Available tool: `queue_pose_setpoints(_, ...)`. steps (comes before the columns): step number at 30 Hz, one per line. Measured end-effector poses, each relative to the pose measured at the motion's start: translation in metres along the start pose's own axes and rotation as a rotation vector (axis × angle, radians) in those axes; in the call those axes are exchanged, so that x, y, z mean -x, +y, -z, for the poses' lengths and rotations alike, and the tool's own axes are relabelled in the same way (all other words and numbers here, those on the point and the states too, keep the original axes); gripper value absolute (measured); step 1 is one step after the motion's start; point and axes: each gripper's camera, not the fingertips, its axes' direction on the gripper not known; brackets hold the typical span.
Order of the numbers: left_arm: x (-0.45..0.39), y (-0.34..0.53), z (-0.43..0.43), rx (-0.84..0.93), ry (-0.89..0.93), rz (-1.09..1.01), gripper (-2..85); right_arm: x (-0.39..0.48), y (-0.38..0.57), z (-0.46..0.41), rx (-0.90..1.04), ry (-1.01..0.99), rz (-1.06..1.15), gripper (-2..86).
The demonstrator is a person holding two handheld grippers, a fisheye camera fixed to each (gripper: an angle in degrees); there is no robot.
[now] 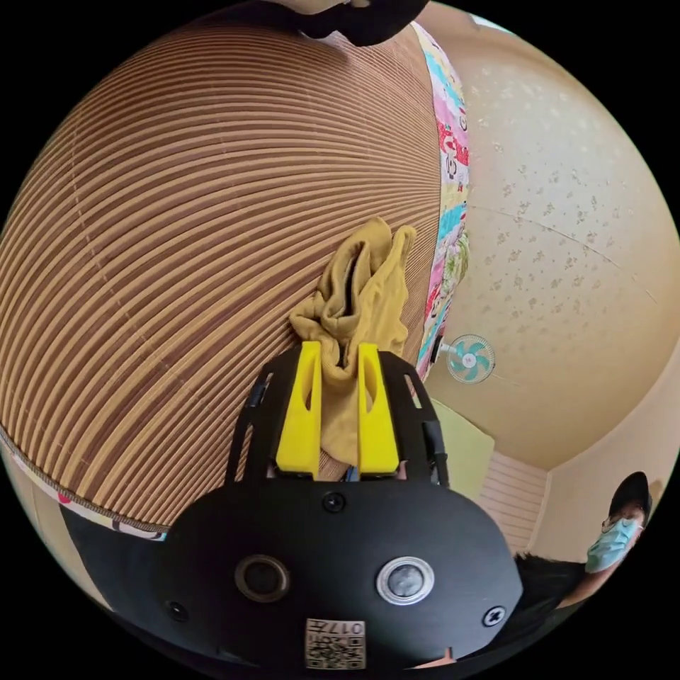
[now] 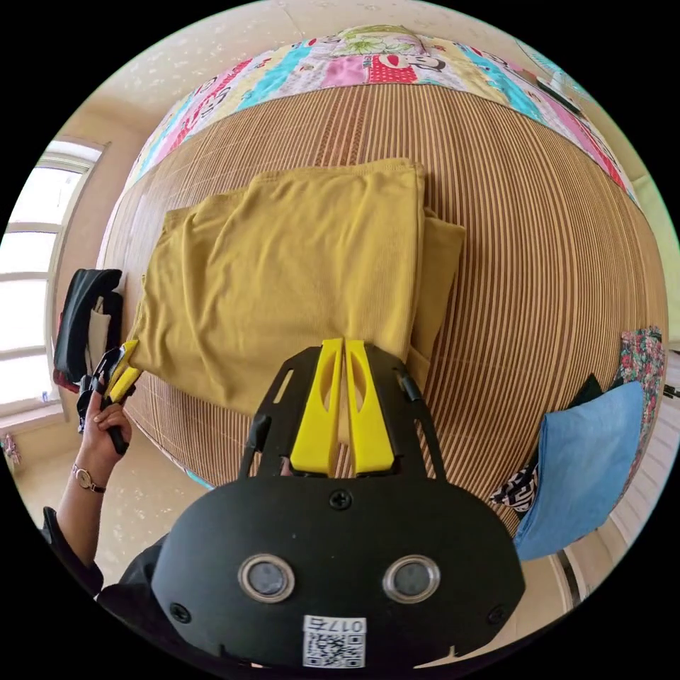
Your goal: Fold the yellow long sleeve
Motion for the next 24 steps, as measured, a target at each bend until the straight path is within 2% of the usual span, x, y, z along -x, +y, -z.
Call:
queue_pose_setpoints(1,-0.035,0.004,-0.009,0.036,0.038,-0.136,6.6,-0.011,0.002,0.003,-0.005,-0.041,-0.008,0.7)
queue_pose_setpoints(2,-0.056,0.008,-0.016,0.065,0.038,-0.21,6.4,-0.022,0.005,0.006,-0.006,-0.076,-0.018,0.6)
queue_pose_setpoints(3,-0.102,0.025,-0.03,0.124,0.006,-0.374,6.3,-0.028,0.007,0.009,-0.009,-0.092,-0.026,0.6)
queue_pose_setpoints(4,-0.149,0.052,-0.051,0.194,-0.047,-0.554,6.2,-0.04,0.013,0.014,-0.016,-0.123,-0.043,0.5)
queue_pose_setpoints(7,-0.227,0.147,-0.12,0.401,-0.132,-0.915,6.3,-0.072,0.035,0.019,-0.012,-0.192,-0.096,0.5)
queue_pose_setpoints(8,-0.234,0.167,-0.135,0.445,-0.135,-0.96,6.4,-0.087,0.047,0.02,-0.013,-0.221,-0.122,0.5)
queue_pose_setpoints(10,-0.237,0.24,-0.197,0.678,-0.113,-1.081,7.2,-0.11,0.067,0.02,-0.01,-0.268,-0.18,0.5)
queue_pose_setpoints(12,-0.223,0.276,-0.228,0.819,-0.076,-1.073,7.9,-0.134,0.087,0.018,0.002,-0.308,-0.248,0.7)
queue_pose_setpoints(13,-0.21,0.286,-0.232,0.813,-0.046,-1.037,8.4,-0.15,0.101,0.017,0.01,-0.323,-0.291,0.9)
queue_pose_setpoints(15,-0.185,0.283,-0.223,0.685,-0.082,-0.93,9.3,-0.171,0.121,0.016,0.008,-0.353,-0.338,1.3)
queue_pose_setpoints(16,-0.165,0.273,-0.213,0.578,-0.141,-0.839,9.8,-0.184,0.134,0.015,0.002,-0.387,-0.366,1.9)
queue_pose_setpoints(19,-0.102,0.24,-0.203,0.441,-0.324,-0.581,14.4,-0.214,0.163,0.009,-0.041,-0.565,-0.427,4.8)
queue_pose_setpoints(21,-0.062,0.226,-0.213,0.465,-0.346,-0.425,16.7,-0.228,0.177,0.0,-0.064,-0.695,-0.474,8.0)
queue_pose_setpoints(24,-0.01,0.225,-0.255,0.631,-0.284,-0.285,15.9,-0.245,0.194,-0.023,-0.113,-0.948,-0.574,14.4)
